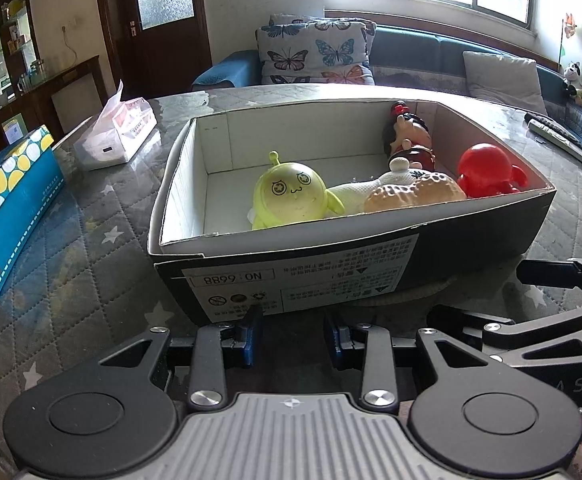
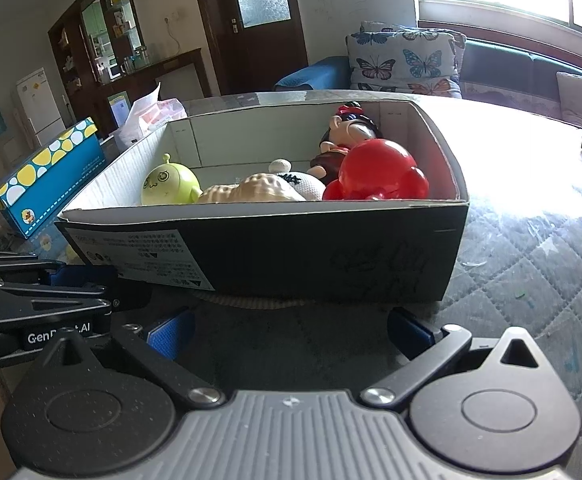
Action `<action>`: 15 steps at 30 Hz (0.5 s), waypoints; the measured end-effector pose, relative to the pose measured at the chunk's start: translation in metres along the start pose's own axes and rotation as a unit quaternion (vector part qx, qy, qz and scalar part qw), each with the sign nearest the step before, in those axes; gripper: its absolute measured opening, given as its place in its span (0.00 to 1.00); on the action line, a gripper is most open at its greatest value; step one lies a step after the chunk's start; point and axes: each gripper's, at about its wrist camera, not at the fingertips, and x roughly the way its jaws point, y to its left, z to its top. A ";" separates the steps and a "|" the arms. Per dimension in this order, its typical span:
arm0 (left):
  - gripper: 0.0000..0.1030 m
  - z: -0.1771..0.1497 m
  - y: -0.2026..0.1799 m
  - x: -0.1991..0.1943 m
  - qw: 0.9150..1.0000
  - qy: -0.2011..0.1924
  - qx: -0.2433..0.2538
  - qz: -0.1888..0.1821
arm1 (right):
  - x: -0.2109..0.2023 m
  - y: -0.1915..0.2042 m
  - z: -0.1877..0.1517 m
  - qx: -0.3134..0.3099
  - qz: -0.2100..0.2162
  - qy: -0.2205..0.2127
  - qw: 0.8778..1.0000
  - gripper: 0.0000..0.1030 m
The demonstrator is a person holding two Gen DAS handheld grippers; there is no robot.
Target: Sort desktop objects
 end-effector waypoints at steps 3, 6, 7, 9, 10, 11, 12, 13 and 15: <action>0.35 0.000 0.000 0.000 1.000 0.001 0.000 0.000 | 0.001 0.000 0.001 0.001 -0.001 0.001 1.000 1.00; 0.35 0.000 0.000 0.001 1.000 0.002 0.000 0.000 | 0.001 0.000 0.001 0.000 0.000 0.002 1.000 1.00; 0.35 0.000 -0.001 0.001 1.000 0.003 0.000 0.000 | 0.001 0.000 0.001 0.000 0.000 0.002 1.000 1.00; 0.35 0.000 -0.001 0.001 1.000 0.003 0.001 0.000 | 0.001 0.000 0.001 0.000 0.001 0.002 1.000 1.00; 0.35 0.000 -0.001 0.001 1.000 0.003 0.001 0.000 | 0.001 0.000 0.002 0.000 0.001 0.002 1.000 1.00; 0.35 0.000 -0.001 0.001 1.000 0.004 0.001 0.000 | 0.001 0.000 0.002 0.001 0.001 0.002 1.000 1.00; 0.35 0.000 -0.001 0.001 1.000 0.004 0.001 0.000 | 0.001 0.000 0.002 0.001 0.001 0.002 1.000 1.00; 0.35 0.000 -0.001 0.002 1.000 0.004 0.001 0.000 | 0.001 0.000 0.002 0.001 0.001 0.002 1.000 1.00; 0.35 0.000 0.000 0.002 1.000 0.005 0.000 -0.001 | 0.001 0.000 0.002 0.001 0.001 0.003 1.000 1.00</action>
